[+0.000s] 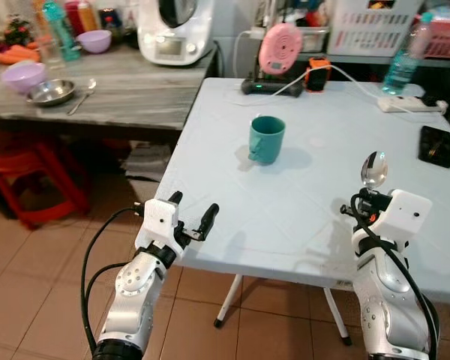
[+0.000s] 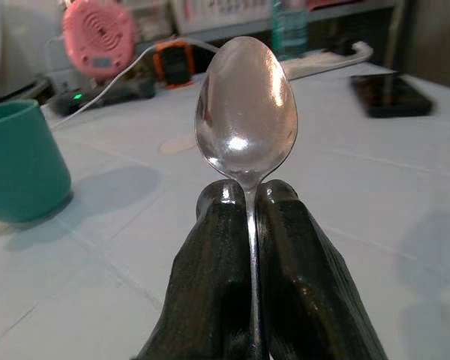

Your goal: Setting the table

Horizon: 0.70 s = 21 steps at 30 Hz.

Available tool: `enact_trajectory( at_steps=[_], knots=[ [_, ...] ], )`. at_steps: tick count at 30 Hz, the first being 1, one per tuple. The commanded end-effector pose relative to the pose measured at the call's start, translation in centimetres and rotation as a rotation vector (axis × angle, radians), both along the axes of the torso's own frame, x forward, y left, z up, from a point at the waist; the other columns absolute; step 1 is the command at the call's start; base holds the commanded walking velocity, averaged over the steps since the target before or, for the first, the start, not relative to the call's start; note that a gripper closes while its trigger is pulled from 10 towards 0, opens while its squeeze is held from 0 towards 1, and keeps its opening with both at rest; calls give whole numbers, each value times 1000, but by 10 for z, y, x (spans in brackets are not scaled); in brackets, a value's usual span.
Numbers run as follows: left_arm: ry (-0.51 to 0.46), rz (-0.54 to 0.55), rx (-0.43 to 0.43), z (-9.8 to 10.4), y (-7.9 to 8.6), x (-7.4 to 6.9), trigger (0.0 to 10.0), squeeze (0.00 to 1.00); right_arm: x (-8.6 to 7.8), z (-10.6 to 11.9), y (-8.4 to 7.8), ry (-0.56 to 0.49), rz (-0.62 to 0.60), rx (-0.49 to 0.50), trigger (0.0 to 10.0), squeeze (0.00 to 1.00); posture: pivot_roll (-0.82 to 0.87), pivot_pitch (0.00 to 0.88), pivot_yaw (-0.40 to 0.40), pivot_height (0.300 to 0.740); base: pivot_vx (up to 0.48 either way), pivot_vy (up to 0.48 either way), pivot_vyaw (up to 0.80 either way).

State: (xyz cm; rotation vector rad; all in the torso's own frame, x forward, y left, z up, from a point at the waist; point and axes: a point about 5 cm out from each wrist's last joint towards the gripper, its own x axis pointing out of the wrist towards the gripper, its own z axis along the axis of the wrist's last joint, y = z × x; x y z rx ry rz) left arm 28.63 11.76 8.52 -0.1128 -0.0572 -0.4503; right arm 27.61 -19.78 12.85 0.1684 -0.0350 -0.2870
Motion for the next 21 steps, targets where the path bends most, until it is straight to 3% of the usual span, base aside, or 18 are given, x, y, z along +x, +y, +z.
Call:
enact_trajectory(
  at_steps=[1,21],
  knots=[
    [4,9,9,-2,5,-1,10000,0,0,8,1,-38,3,-5,10000,0,-68,0,34,740,0,349,-650],
    [-19,28,9,2,6,3,10000,0,3,18,5,-103,30,-47,10000,0,-65,0,39,740,0,446,0]
  ],
)
